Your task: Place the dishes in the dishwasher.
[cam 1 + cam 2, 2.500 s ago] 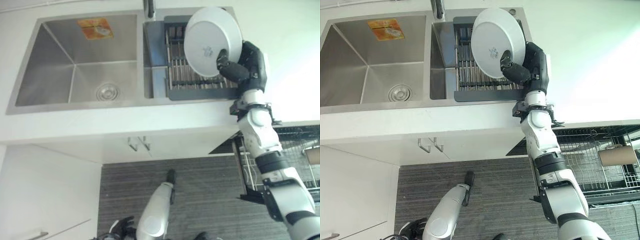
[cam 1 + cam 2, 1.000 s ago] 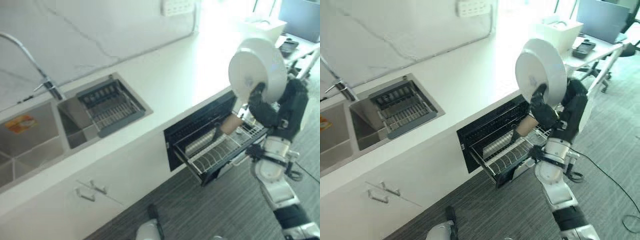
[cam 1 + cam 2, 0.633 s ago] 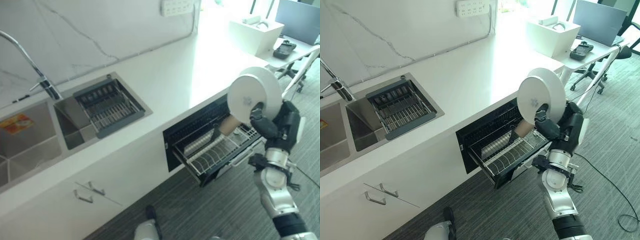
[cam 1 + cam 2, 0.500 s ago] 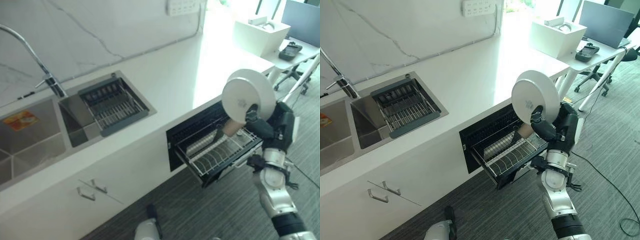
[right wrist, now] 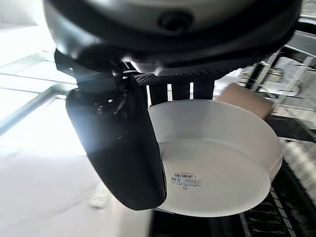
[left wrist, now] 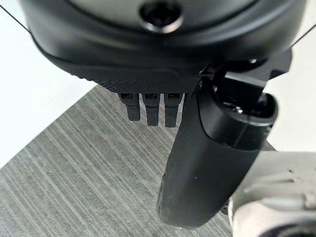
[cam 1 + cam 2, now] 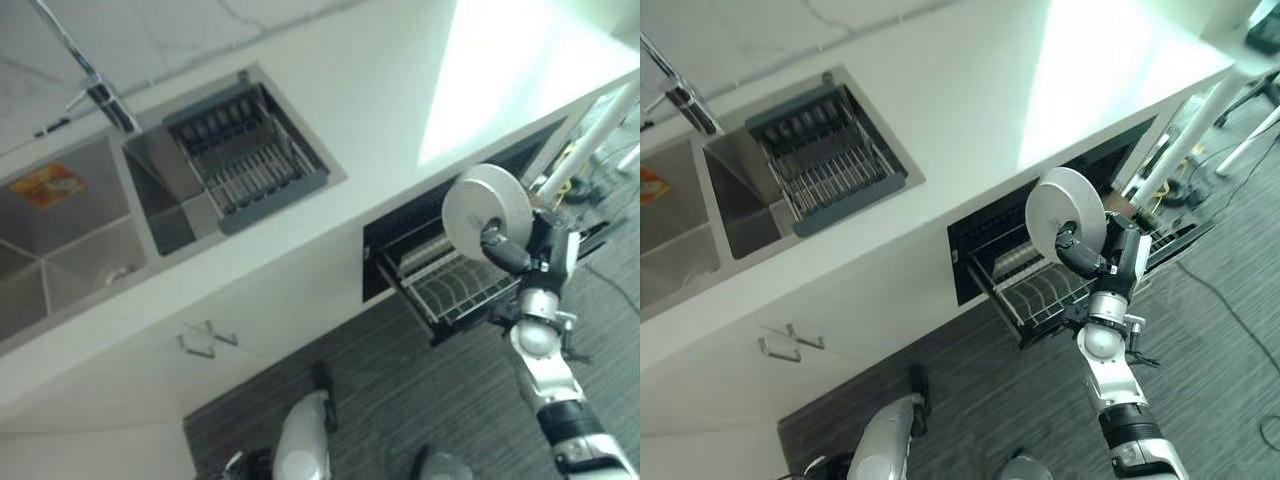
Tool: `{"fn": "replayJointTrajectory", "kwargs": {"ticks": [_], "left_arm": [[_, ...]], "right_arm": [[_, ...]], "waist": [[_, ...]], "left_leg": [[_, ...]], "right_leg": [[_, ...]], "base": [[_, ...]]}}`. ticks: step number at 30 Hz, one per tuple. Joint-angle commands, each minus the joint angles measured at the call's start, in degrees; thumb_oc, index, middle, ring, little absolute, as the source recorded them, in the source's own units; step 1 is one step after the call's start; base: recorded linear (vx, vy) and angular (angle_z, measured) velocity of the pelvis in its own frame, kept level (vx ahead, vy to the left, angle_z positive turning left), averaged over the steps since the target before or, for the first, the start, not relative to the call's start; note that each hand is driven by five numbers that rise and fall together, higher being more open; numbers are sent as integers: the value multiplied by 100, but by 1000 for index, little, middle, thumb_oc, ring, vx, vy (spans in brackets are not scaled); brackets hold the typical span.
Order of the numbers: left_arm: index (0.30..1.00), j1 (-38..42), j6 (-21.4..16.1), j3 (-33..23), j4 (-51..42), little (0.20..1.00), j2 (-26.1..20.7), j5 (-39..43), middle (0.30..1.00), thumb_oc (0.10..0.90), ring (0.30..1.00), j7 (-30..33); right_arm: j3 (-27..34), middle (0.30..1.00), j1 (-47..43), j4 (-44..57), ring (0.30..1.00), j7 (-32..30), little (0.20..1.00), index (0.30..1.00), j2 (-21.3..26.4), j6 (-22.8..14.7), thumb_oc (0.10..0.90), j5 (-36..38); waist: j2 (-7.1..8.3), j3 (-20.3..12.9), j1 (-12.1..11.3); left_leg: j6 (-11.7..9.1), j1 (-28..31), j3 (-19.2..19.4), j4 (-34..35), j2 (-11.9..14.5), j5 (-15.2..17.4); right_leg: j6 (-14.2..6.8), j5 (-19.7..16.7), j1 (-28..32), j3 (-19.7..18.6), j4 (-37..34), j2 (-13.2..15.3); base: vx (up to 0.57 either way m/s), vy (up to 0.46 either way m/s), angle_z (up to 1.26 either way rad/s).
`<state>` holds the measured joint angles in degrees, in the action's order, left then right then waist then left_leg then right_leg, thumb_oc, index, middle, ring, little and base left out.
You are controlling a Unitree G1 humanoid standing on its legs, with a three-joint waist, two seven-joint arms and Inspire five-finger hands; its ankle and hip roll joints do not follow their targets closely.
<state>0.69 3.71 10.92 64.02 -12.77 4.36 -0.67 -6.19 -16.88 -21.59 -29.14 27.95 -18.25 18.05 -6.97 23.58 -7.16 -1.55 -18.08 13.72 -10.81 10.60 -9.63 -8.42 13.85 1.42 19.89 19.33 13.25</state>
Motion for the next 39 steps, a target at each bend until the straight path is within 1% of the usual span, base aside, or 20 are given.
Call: {"fn": "replayJointTrajectory", "kwargs": {"ticks": [1,2,3,5,6,8,10,13,14,15,16,18,21,23,25,27,31,32,33,39], "left_arm": [[900,-39,-54,149,17,900,-189,284,900,800,900,-44],[900,-44,-80,146,14,900,-197,292,900,800,900,-56],[900,-40,-85,145,11,900,-204,293,900,800,900,-59],[900,-28,-149,170,36,900,-207,314,900,800,900,-69],[900,-24,-171,185,47,900,-207,315,900,800,900,-74],[900,-16,-204,216,19,900,-223,303,900,800,900,-85],[900,25,-204,256,-18,900,-273,311,900,800,900,-138],[900,35,-207,270,-76,900,-306,343,900,800,900,-180],[900,42,-202,270,-101,900,-315,356,900,800,900,-189],[900,70,-193,274,-133,900,-345,354,900,800,900,-210],[900,96,-214,281,-157,900,-381,339,900,800,900,-214],[900,146,-217,284,-198,900,-435,300,900,800,900,-238],[900,265,-200,355,-244,900,-516,267,900,800,900,-264],[900,313,-207,409,-268,900,-553,288,900,800,900,-272],[900,349,-249,461,-278,900,-561,326,900,800,900,-255],[900,386,-274,506,-313,900,-585,394,900,800,900,-264],[900,481,-263,547,-367,900,-629,544,900,800,900,-309],[900,488,-271,559,-376,900,-630,566,900,800,900,-304],[900,485,-311,578,-380,900,-623,602,900,800,900,-292],[900,556,-434,701,-403,900,-609,741,900,800,900,-267]], "right_arm": [[244,300,-734,404,300,-143,300,300,253,-581,400,-308],[226,300,-743,329,300,-165,300,300,251,-561,400,-361],[228,300,-750,321,300,-170,300,300,246,-555,400,-368],[183,300,-822,54,300,-214,300,300,245,-517,400,-414],[161,300,-842,-66,300,-207,300,300,247,-509,400,-396],[132,300,-917,-312,300,-188,300,300,243,-528,400,-402],[112,300,-1152,-602,300,-165,300,300,348,-342,400,-482],[33,300,-1475,-746,300,-275,300,300,509,-96,400,-881],[-11,300,-1606,-746,300,-376,300,300,574,40,400,-1010],[-65,300,-1824,-745,300,-532,300,300,712,309,400,-1289],[-107,300,-2022,-771,300,-627,300,300,849,488,400,-1410],[-212,300,-2291,-826,300,-747,300,300,1022,699,400,-1668],[-496,300,-2857,-1007,300,-874,300,300,1390,1212,400,-1992],[-666,300,-3101,-1181,300,-960,300,300,1564,1391,400,-2040],[-810,300,-3356,-1384,300,-1078,300,300,1721,1517,400,-2068],[-941,300,-3607,-1577,300,-1239,300,300,1849,1614,400,-2254],[-1312,300,-3976,-1841,300,-1404,300,300,2048,1973,400,-2887],[-1394,300,-3985,-1894,300,-1383,300,300,2082,2066,400,-2949],[-1498,300,-3972,-2011,300,-1399,300,300,2110,2140,400,-2833],[-1749,300,-3845,-2611,300,-1427,300,300,1939,2232,400,-2895]], "waist": [[169,-118,-81],[160,-88,-91],[101,-69,-93],[77,-17,-117],[139,1,-130],[117,59,-170],[85,140,-236],[67,212,-304],[65,238,-333],[66,288,-371],[68,330,-405],[66,387,-447],[82,472,-525],[82,515,-570],[79,566,-616],[60,619,-662],[55,622,-716],[55,622,-727],[49,622,-737],[4,622,-791]], "left_leg": [[-183,420,-579,-638,-101,1419],[-182,407,-584,-638,-108,1408],[-129,347,-562,-638,-59,1300],[-129,324,-572,-638,-71,1284],[-183,380,-595,-638,-133,1386],[-179,347,-617,-638,-152,1362],[-171,299,-661,-638,-192,1331],[-168,263,-684,-638,-220,1304],[-163,242,-683,-638,-224,1294],[-150,210,-686,-638,-241,1283],[-138,182,-690,-638,-256,1280],[-121,143,-689,-638,-271,1273],[-86,93,-694,-638,-320,1264],[-70,64,-707,-638,-342,1253],[-58,23,-720,-638,-360,1236],[-36,-44,-733,-638,-391,1211],[-3,-255,-710,-638,-416,1183],[-2,-285,-706,-638,-416,1181],[5,-337,-702,-638,-415,1173],[40,-590,-682,-638,-432,1143]], "right_leg": [[391,148,0,376,241,-87],[395,154,-6,375,254,-86],[437,35,-52,458,254,-115],[446,46,-73,456,283,-115],[401,180,-29,374,310,-69],[405,186,-54,379,345,-61],[408,194,-111,398,413,-51],[400,182,-155,405,443,-42],[396,175,-169,416,445,-34],[384,159,-211,428,459,-30],[374,152,-252,436,475,-28],[363,144,-313,448,511,-17],[342,125,-410,465,585,5],[339,120,-460,471,630,18],[339,114,-516,485,679,33],[335,116,-635,492,784,58],[304,83,-902,507,863,65],[303,81,-932,514,868,60],[306,78,-987,517,888,58],[314,90,-1331,525,1058,75]], "base": [[-35,16,2],[-32,16,3],[-93,40,4],[-16,13,5],[57,-21,4],[-3,-14,4],[-52,-3,5],[-32,3,5],[-66,-4,3],[-94,-14,5],[-101,-15,4],[-83,-7,1],[-58,-3,0],[-49,-5,1],[-52,-5,4],[-59,0,6],[-67,-6,3],[-26,-1,3],[-19,0,5],[-38,-8,12]]}}
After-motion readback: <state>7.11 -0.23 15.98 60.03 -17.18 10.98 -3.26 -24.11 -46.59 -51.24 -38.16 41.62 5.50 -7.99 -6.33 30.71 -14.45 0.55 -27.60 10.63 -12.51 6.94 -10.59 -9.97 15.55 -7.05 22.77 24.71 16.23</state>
